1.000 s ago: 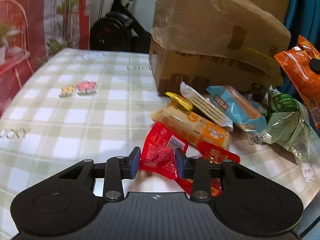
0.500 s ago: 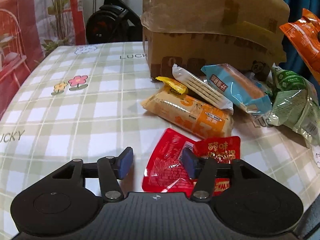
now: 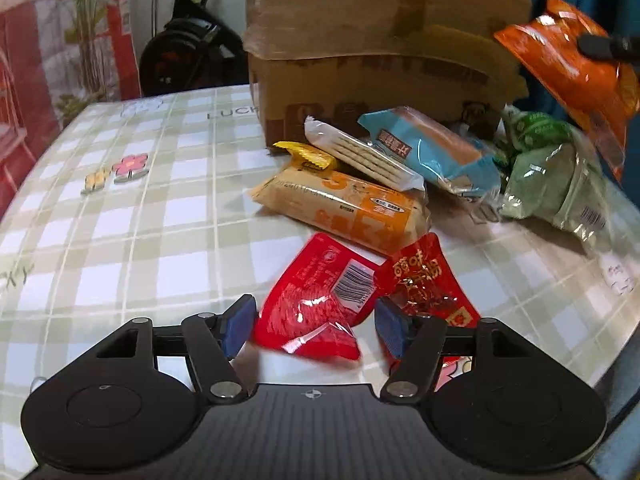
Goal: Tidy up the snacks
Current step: 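Carry the red packet and orange bag over the box and release both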
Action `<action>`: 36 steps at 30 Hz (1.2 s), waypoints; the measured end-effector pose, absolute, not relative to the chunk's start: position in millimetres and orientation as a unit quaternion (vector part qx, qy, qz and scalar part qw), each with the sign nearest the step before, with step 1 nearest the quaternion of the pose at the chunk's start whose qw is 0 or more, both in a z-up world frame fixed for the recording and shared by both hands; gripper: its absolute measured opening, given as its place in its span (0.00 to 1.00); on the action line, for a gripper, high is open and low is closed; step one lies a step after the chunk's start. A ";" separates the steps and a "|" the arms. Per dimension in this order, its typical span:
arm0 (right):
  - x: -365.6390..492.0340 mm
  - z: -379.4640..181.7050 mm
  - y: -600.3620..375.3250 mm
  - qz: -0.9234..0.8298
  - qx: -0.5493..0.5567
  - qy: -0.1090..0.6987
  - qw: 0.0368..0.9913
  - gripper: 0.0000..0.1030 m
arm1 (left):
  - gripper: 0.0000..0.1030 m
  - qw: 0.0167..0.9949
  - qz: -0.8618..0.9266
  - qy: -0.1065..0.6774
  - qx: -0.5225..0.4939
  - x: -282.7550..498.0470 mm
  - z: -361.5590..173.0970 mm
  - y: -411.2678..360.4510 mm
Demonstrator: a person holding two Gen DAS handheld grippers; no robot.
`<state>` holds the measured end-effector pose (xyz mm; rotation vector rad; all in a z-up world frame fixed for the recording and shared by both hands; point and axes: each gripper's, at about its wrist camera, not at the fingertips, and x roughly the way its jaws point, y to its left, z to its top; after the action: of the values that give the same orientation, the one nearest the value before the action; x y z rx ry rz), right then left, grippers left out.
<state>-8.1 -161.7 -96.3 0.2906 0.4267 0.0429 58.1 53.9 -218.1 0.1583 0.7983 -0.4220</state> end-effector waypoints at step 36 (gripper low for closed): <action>-1.9 -29.5 -187.4 0.023 0.131 0.127 0.983 0.49 | 0.51 0.960 -0.158 0.232 0.010 69.1 -84.2 58.3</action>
<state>-1.9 -187.4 -29.5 0.2637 0.2545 0.0470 69.1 58.3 -84.2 0.0205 0.4695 -0.3203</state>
